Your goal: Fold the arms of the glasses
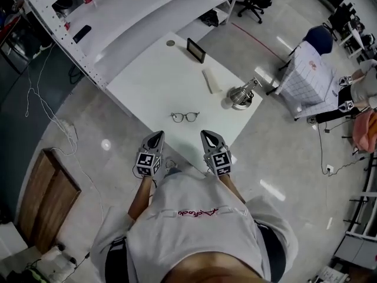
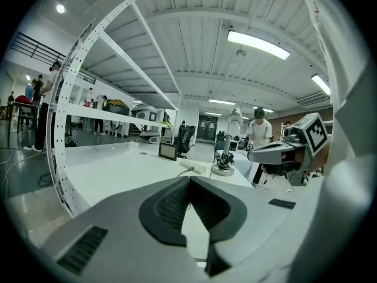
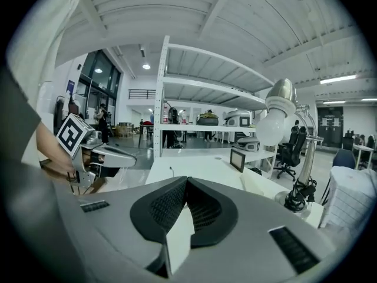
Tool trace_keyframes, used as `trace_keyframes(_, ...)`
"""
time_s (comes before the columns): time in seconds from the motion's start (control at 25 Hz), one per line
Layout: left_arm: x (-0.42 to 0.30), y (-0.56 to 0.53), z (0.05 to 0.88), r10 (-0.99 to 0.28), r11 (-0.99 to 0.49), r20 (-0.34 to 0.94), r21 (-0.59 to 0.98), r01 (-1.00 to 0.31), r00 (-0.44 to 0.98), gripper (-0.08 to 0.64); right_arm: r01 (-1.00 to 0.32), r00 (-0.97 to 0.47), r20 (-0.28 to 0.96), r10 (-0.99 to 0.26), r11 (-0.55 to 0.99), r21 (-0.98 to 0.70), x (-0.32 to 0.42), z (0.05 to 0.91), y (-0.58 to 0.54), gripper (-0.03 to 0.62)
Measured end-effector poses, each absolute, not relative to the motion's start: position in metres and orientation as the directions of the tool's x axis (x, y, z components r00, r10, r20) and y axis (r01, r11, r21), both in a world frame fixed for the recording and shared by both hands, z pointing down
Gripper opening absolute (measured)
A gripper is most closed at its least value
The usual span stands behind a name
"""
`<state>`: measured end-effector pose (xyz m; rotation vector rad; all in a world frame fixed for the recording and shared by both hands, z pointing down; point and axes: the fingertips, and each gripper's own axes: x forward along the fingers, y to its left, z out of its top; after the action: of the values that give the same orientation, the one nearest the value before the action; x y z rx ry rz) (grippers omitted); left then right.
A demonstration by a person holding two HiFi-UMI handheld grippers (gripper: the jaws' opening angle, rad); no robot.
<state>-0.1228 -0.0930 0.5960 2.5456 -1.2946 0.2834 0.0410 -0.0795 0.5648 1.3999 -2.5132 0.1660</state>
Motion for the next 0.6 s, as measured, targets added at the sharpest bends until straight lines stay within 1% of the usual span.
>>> trace_keyframes(0.16, -0.136, -0.106, 0.606, -0.721, -0.59, 0.34, 0.156, -0.792, 0.604, 0.029, -0.868, -0.473, 0.288, -0.833, 0.497, 0.013, 0.039, 0.573, -0.1, -0.003)
trace_keyframes(0.32, -0.133, -0.115, 0.612, -0.713, -0.585, 0.367, 0.156, -0.796, 0.597, 0.031, -0.869, -0.47, 0.308, -0.828, 0.494, 0.001, 0.057, 0.581, -0.108, -0.003)
trace_keyframes(0.44, -0.139, -0.122, 0.618, -0.731, -0.55, 0.391, 0.148, -0.822, 0.559, 0.029, -0.854, -0.497, 0.322, -0.806, 0.519, -0.02, 0.062, 0.591, -0.113, -0.003)
trace_keyframes(0.6, -0.139, -0.134, 0.614, -0.775, -0.494, 0.389, 0.12, -0.861, 0.499, 0.029, -0.815, -0.555, 0.317, -0.769, 0.58, -0.019, 0.072, 0.596, -0.128, -0.003)
